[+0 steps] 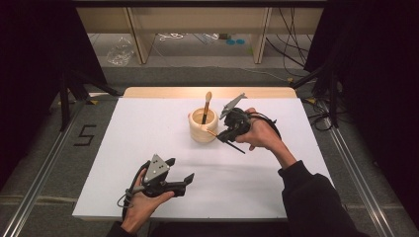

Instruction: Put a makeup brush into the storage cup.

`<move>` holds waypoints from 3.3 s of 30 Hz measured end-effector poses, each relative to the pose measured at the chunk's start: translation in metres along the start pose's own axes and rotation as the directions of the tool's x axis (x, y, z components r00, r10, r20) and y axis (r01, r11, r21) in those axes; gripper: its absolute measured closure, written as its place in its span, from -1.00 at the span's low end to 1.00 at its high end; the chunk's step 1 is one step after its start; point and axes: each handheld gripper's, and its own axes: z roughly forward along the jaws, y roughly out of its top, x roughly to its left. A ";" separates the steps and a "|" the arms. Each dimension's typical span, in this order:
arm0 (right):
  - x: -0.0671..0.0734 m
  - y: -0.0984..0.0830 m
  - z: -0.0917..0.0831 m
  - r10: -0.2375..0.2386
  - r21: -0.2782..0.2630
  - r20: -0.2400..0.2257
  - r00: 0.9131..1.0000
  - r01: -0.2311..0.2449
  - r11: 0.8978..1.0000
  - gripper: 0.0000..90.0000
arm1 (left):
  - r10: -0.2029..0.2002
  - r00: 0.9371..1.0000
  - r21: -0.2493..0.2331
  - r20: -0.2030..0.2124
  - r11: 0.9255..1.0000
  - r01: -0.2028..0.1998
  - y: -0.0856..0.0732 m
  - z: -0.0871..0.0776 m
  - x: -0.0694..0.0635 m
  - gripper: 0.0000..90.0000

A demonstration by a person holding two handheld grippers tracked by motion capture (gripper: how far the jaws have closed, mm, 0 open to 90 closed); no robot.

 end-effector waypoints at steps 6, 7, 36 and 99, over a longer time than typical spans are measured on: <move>-0.003 0.004 -0.003 0.003 -0.050 0.003 1.000 -0.003 0.999 0.85 | 0.002 1.000 0.001 -0.007 1.000 -0.002 0.000 -0.001 0.001 -0.59; -0.003 0.005 -0.004 0.006 -0.057 0.005 1.000 -0.005 0.998 0.85 | 0.004 1.000 0.002 -0.007 1.000 -0.004 0.000 -0.001 0.001 -0.59; -0.016 0.020 -0.010 0.086 -0.255 0.006 0.996 -0.082 0.964 0.85 | -0.004 1.000 -0.004 -0.004 1.000 0.004 0.000 -0.001 0.000 -0.58; -0.048 0.043 -0.002 0.231 -0.526 0.056 0.971 -0.168 0.833 0.85 | 0.007 1.000 0.000 0.001 1.000 -0.007 0.001 -0.002 -0.003 -0.59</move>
